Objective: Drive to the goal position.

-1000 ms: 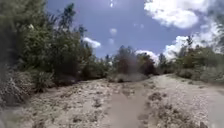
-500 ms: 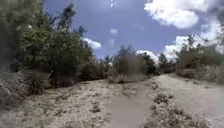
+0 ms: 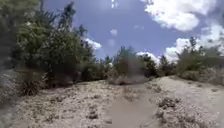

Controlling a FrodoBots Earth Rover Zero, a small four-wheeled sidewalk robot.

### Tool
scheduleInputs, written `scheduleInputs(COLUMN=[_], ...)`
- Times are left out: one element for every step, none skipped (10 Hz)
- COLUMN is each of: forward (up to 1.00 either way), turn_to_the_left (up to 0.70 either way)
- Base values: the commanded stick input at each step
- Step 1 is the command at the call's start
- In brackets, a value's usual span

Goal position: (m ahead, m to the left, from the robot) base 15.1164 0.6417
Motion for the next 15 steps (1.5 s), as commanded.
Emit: scheduleInputs(forward=[0.45, 0.45, 0.45, 0.45, 0.45, 0.45, 0.45, 0.45, 0.45, 0.45, 0.45, 0.45, 0.45, 0.45, 0.45], turn_to_the_left=[0.27, 0.27, 0.27, 0.27, 0.27, 0.0, 0.0, 0.0, 0.0, 0.0, 0.0, 0.0, 0.0, 0.0, 0.0])
